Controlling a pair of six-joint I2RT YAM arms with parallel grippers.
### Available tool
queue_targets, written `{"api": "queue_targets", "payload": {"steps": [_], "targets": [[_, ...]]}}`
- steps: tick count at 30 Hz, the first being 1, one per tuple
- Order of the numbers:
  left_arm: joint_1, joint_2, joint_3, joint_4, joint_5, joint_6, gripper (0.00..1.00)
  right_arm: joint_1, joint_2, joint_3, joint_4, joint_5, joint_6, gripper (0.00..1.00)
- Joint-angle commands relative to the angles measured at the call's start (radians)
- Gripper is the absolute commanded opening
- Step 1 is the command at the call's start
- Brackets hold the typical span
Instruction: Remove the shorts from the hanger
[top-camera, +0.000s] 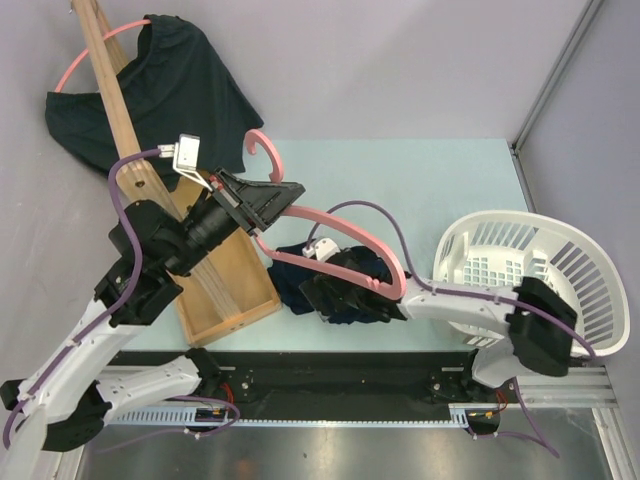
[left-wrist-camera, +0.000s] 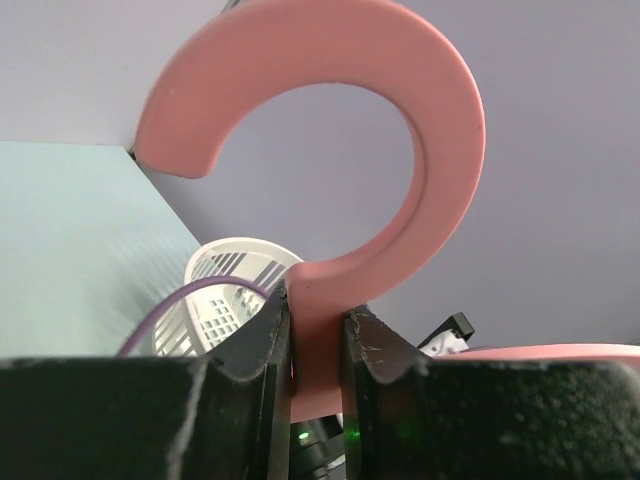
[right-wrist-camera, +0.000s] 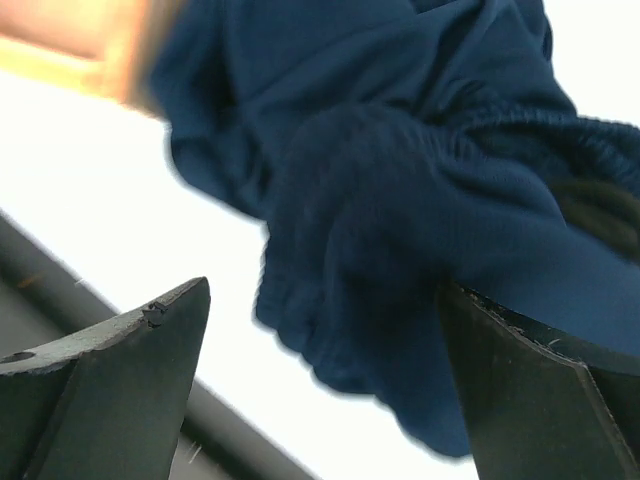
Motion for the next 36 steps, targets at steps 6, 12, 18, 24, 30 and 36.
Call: {"api": "queue_targets", "payload": {"steps": [6,12,18,24,30,36], "targets": [[0.006,-0.025,0.003,0.007,0.012,0.018,0.0,0.015,0.251,-0.004,0.36,0.159,-0.155,1.0],[0.006,-0.033,0.001,-0.006,0.012,0.021,0.0,0.0,0.367,0.01,0.431,0.099,-0.143,1.0],[0.006,-0.039,-0.01,-0.005,0.012,0.017,0.0,-0.008,0.477,0.042,0.431,0.241,-0.085,0.88],[0.006,-0.036,-0.008,0.0,0.021,0.006,0.01,-0.08,0.494,0.082,0.422,0.361,-0.034,0.24],[0.006,-0.036,0.001,-0.002,0.032,0.0,0.0,-0.222,0.373,0.143,0.427,0.309,-0.045,0.0],[0.006,-0.036,0.004,-0.014,0.026,0.005,0.0,-0.333,0.142,0.209,0.431,0.369,-0.115,0.0]]}}
